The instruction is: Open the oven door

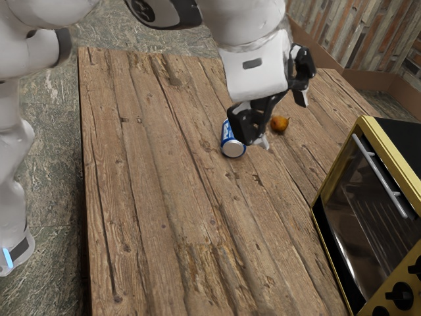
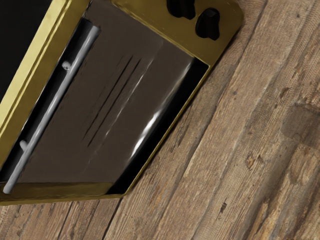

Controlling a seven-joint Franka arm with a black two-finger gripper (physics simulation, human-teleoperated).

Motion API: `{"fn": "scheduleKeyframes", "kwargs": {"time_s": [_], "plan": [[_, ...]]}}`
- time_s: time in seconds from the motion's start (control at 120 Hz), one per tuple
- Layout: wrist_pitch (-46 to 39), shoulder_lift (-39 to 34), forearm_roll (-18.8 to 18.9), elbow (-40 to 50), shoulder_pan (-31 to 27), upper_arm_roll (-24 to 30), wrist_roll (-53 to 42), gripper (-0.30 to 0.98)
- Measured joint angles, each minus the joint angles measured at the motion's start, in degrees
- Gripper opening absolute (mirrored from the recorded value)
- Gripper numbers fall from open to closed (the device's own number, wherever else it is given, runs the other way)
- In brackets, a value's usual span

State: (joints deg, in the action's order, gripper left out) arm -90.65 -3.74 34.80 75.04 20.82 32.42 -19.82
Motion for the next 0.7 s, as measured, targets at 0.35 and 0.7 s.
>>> {"fn": "scheduleKeyframes", "kwargs": {"time_s": [0.35, 0.7], "plan": [[-39.5, 1.4, -2.6, 16.2, 17.5, -29.4, -15.2, 0.69], [-40.7, 15.5, -14.0, 1.1, 27.7, -47.6, -26.2, 0.69]]}}
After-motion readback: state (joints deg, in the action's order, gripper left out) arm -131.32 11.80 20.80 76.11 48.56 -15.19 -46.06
